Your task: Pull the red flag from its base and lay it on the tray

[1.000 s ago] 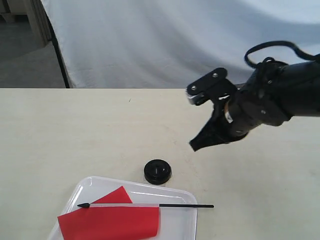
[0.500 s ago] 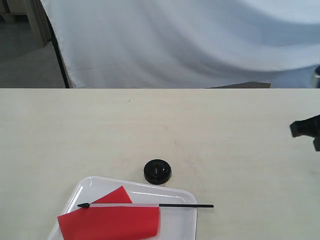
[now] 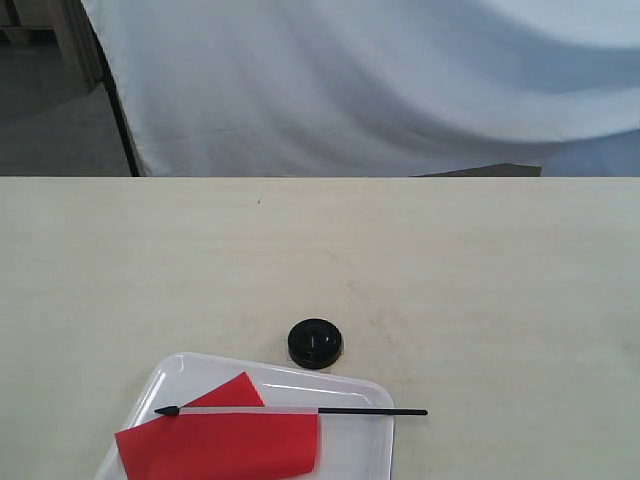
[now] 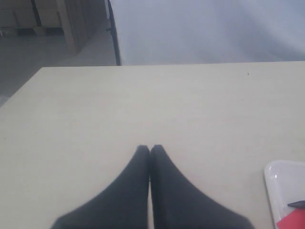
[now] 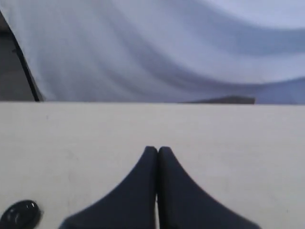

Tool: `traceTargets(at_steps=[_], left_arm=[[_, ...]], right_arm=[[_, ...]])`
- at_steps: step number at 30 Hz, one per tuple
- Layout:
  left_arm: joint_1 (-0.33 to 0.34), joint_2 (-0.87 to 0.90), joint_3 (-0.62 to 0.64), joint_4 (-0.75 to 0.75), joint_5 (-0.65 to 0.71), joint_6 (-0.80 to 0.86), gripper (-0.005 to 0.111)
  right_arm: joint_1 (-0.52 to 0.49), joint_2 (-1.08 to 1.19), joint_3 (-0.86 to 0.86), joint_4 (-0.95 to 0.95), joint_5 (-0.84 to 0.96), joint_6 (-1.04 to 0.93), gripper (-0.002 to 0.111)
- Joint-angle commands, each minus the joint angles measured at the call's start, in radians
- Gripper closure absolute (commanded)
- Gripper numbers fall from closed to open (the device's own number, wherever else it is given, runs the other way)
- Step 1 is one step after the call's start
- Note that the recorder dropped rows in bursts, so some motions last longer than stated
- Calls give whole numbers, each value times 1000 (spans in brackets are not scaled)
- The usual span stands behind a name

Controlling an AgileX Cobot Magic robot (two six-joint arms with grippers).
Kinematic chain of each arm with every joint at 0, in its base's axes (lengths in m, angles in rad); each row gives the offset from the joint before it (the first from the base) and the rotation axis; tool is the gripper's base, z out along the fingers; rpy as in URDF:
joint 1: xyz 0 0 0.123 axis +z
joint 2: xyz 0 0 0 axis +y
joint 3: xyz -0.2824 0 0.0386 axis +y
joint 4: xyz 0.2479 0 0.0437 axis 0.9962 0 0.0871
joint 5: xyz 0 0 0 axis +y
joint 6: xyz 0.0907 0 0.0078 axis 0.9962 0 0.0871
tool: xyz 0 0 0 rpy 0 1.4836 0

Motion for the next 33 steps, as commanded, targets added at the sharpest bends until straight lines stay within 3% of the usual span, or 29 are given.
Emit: traceTargets(at_steps=[1,7,18,28,33], left_arm=[[-5,-3,2,4,-1,-6,107],[-5,-3,2,4,-1,-6,107],[-4,-3,2,4,3,-6,107],[-4,-3,2,4,3,-6,107],[-4,-3,2,4,3,-6,107]], right_arm=[[2,-219,64,-11,-81,29,109],[2,-469,121,-11,-163,29,109],[22,-469,121,-3,-167,19,109],[22,-469,431,-3,-282,13,109],[22,-469,432,-12,-205,2,109]])
